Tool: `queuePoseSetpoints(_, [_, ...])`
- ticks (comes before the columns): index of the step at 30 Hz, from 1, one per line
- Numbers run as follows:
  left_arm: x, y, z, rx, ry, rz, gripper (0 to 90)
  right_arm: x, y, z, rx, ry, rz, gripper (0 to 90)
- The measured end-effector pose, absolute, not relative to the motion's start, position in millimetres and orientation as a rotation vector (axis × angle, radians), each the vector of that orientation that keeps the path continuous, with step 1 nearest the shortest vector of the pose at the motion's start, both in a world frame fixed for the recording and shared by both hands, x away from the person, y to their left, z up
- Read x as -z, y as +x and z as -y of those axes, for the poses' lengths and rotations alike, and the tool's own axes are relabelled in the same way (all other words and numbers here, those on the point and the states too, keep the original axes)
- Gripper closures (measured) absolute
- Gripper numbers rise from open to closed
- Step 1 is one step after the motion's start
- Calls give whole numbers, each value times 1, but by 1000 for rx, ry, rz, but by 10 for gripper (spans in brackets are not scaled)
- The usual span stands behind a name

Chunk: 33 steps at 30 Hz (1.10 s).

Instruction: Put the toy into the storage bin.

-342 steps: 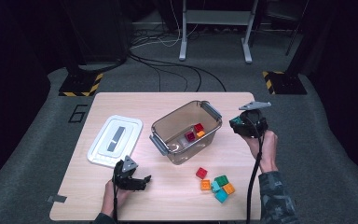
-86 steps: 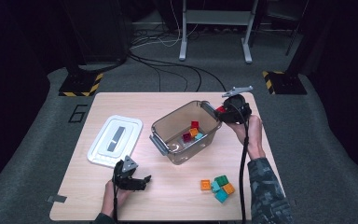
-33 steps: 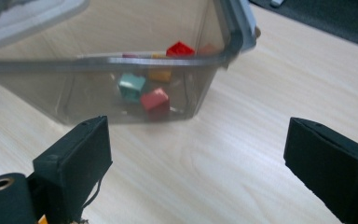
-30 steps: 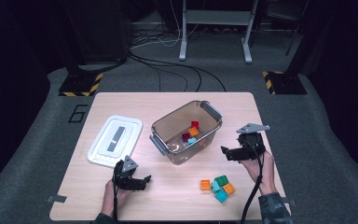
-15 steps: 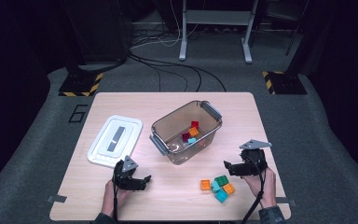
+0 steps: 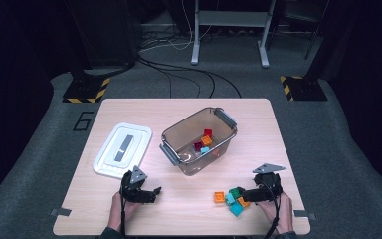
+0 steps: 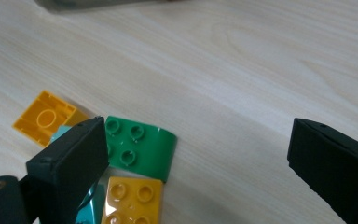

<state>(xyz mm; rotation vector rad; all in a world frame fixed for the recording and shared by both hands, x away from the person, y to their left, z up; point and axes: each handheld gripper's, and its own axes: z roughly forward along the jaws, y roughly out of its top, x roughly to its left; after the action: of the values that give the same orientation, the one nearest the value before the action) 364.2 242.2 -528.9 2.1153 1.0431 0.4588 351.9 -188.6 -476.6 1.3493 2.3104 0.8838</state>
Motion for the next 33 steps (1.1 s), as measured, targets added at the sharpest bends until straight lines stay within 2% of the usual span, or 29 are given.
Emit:
queuePoseSetpoints(8, [529,364,-242,-459,2116,-1043,130,487,344,184,-839,1357,-2354,48])
queuePoseSetpoints(14, [529,364,-242,-459,2116,-1043,130,495,339,181,-786,1365,-2376,83])
queuePoseSetpoints(25, [529,364,-242,-465,2113,-1044,130,499,338,187,-711,1399,-2355,226])
queuePoseSetpoints(30, [529,364,-242,-465,2121,-1039,130,499,338,192,-679,1408,-2338,325])
queuePoseSetpoints(33, [529,364,-242,-465,2121,-1039,130,499,337,195,-669,1414,-2337,418])
